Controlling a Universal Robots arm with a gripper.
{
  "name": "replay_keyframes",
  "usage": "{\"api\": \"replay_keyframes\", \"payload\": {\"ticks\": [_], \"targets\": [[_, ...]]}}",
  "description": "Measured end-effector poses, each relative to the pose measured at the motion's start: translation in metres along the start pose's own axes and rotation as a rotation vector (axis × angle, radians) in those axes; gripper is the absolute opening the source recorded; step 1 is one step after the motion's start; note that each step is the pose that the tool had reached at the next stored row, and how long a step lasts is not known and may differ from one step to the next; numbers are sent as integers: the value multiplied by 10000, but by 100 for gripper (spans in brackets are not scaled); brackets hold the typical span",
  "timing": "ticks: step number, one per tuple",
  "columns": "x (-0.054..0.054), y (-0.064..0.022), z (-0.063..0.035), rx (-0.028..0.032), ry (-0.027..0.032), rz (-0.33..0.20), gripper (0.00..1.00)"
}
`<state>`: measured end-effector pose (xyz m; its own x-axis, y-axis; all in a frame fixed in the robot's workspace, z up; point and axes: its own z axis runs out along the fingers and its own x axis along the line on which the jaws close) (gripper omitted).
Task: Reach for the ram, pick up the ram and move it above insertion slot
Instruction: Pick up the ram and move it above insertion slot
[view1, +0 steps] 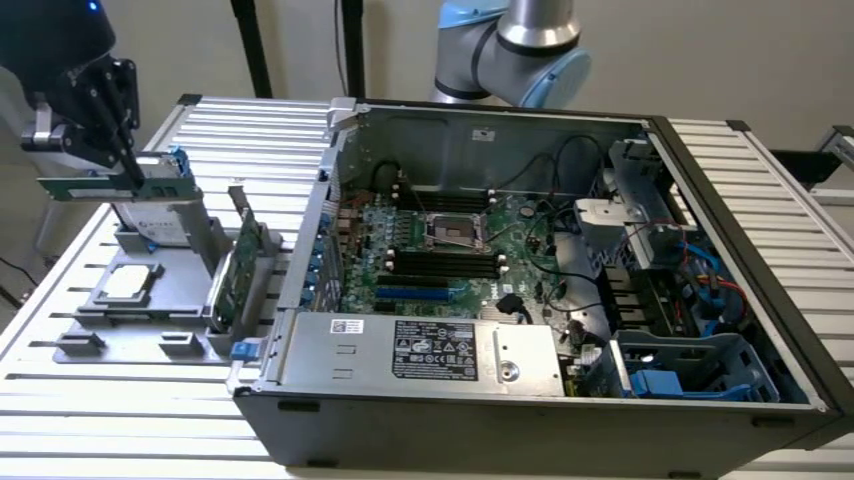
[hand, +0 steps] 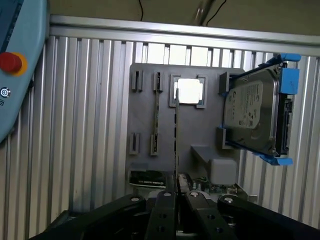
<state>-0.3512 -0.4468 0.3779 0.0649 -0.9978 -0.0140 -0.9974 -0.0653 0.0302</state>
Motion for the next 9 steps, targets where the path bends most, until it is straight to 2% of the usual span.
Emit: {"api": "replay_keyframes", "payload": {"ticks": [9], "targets": [[-68, -149, -29, 8, -119, -3, 13]]}}
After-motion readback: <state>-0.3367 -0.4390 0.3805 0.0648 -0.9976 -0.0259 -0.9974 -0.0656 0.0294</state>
